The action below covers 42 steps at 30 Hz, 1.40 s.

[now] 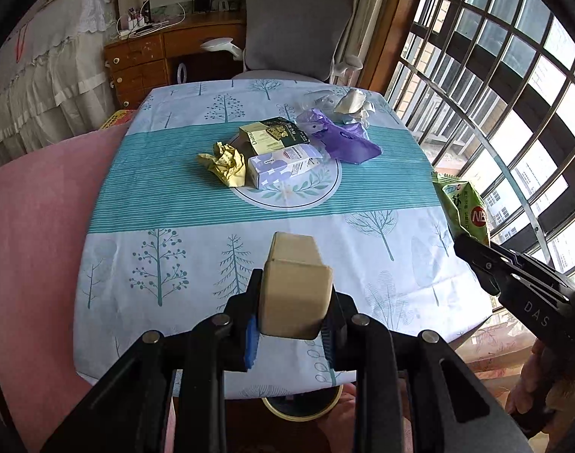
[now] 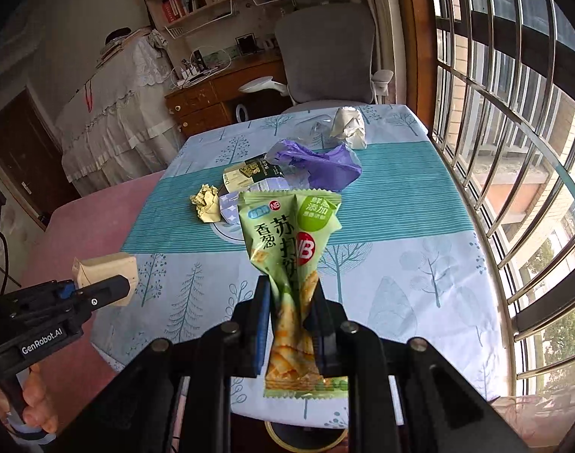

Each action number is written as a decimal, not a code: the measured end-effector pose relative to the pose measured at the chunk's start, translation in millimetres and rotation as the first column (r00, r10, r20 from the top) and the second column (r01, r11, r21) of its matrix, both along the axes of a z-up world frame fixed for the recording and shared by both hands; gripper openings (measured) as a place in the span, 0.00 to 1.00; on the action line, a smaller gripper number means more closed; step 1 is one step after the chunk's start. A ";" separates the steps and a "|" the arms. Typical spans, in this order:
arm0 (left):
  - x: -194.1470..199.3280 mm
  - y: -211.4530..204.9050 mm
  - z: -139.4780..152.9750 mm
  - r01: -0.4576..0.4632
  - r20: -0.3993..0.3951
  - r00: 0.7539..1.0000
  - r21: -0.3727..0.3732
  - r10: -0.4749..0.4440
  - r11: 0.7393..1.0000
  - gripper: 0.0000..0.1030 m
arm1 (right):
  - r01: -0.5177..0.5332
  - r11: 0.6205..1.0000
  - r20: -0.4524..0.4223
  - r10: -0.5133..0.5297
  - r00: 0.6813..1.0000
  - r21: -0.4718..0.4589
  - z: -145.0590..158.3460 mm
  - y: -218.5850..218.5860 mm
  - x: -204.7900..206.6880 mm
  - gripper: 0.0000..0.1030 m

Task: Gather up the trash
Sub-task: 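Carry the cube and cracker packet over the wastebasket and open both grippers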

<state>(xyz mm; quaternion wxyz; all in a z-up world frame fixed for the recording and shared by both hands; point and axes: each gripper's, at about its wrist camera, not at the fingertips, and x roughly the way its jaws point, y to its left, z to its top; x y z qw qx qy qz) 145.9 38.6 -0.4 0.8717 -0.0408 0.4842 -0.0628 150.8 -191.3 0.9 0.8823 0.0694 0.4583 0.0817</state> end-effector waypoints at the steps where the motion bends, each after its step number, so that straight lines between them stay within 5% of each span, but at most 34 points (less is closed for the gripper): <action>1: -11.6 1.9 -1.3 0.016 0.002 1.000 0.004 -0.016 1.000 0.24 | 0.014 1.000 -0.005 -0.014 1.000 0.007 -0.9 4.5 -13.1 0.18; 9: -100.1 11.0 -28.6 0.120 -0.061 0.991 -0.010 -0.120 0.993 0.24 | 0.059 0.998 -0.115 -0.061 0.992 -0.015 -27.9 42.9 -111.0 0.18; 19: -164.0 -5.2 -95.7 0.168 -0.208 0.962 -0.064 -0.178 0.984 0.24 | 0.059 0.996 -0.307 -0.075 0.949 -0.061 -86.4 46.0 -172.9 0.19; 22: -170.5 -14.9 -132.2 0.183 -0.247 0.950 -0.051 -0.190 0.982 0.24 | 0.114 0.993 -0.382 -0.119 0.917 -0.034 -130.2 34.8 -183.7 0.19; 28: -161.0 -30.4 -246.5 0.157 -0.340 0.926 -0.054 -0.166 0.986 0.24 | 0.210 0.978 -0.510 -0.176 0.842 0.010 -263.8 13.1 -193.1 0.19; 36: -140.5 -55.1 -390.8 0.163 -0.359 0.918 -0.049 -0.170 0.985 0.24 | 0.272 0.961 -0.552 -0.205 0.808 0.042 -420.6 -3.8 -169.8 0.21; 38: -136.9 -59.7 -415.8 0.170 -0.363 0.915 -0.054 -0.178 0.984 0.28 | 0.275 0.960 -0.555 -0.205 0.806 0.044 -445.7 -7.1 -163.1 0.23; 41: -127.6 -59.3 -434.8 0.153 -0.365 0.918 -0.026 -0.152 0.988 0.65 | 0.285 0.957 -0.556 -0.208 0.805 0.054 -469.5 -11.4 -159.0 0.55; 42: -124.4 -55.2 -437.1 0.136 -0.360 0.924 -0.014 -0.132 0.991 0.86 | 0.291 0.955 -0.555 -0.213 0.804 0.056 -473.6 -15.3 -156.2 0.67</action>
